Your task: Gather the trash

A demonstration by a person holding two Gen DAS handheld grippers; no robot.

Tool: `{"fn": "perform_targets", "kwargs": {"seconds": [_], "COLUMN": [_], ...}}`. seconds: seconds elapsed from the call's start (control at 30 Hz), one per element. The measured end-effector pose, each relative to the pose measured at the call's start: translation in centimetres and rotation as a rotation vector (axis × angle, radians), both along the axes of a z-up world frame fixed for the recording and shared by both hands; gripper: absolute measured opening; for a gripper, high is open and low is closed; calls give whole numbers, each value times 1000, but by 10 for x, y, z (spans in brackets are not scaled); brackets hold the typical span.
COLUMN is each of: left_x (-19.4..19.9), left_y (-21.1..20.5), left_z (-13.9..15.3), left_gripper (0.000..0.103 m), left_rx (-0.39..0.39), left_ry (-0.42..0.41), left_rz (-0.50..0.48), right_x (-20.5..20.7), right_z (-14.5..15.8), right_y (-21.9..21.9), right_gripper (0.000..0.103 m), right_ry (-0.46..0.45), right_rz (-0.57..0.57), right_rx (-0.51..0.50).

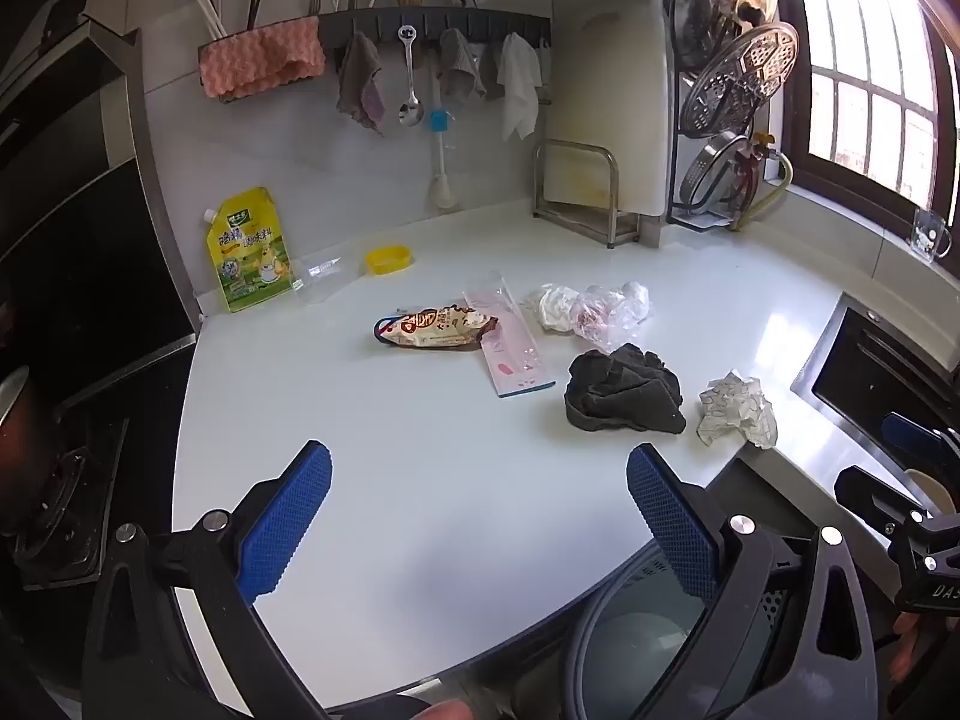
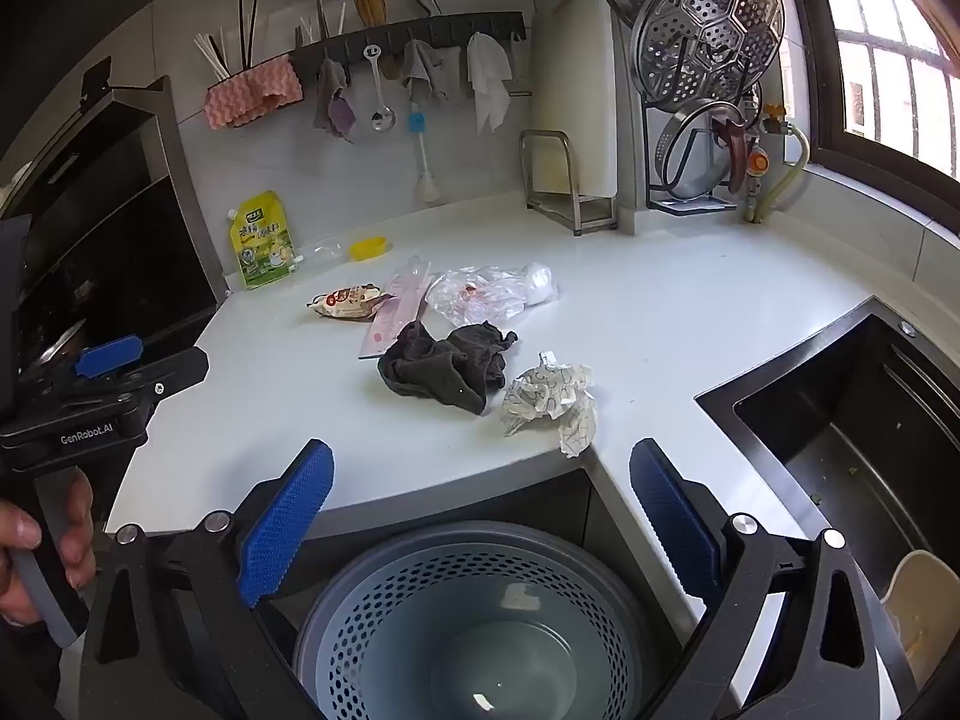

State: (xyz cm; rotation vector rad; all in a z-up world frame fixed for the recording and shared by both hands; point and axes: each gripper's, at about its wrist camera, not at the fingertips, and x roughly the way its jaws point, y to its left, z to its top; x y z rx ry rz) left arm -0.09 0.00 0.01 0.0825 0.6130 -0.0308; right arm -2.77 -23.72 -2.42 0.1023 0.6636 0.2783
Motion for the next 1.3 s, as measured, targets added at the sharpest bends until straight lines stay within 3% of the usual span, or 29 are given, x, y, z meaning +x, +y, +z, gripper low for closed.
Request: {"fn": "perform_targets", "kwargs": {"seconds": [0.4,1.3], "left_x": [-6,-7], "left_y": [2,3], "left_z": [4,4], "left_gripper": [97,97], "left_rx": [1,3], "left_ry": [3,8], "left_rz": [7,7], "right_x": [-5,-5], "right_z": [10,2], "right_y": [9,1], "right_gripper": [94,94], "right_ry": [-10,-6], "right_rz": [1,4], "right_rx": [-11,4]}}
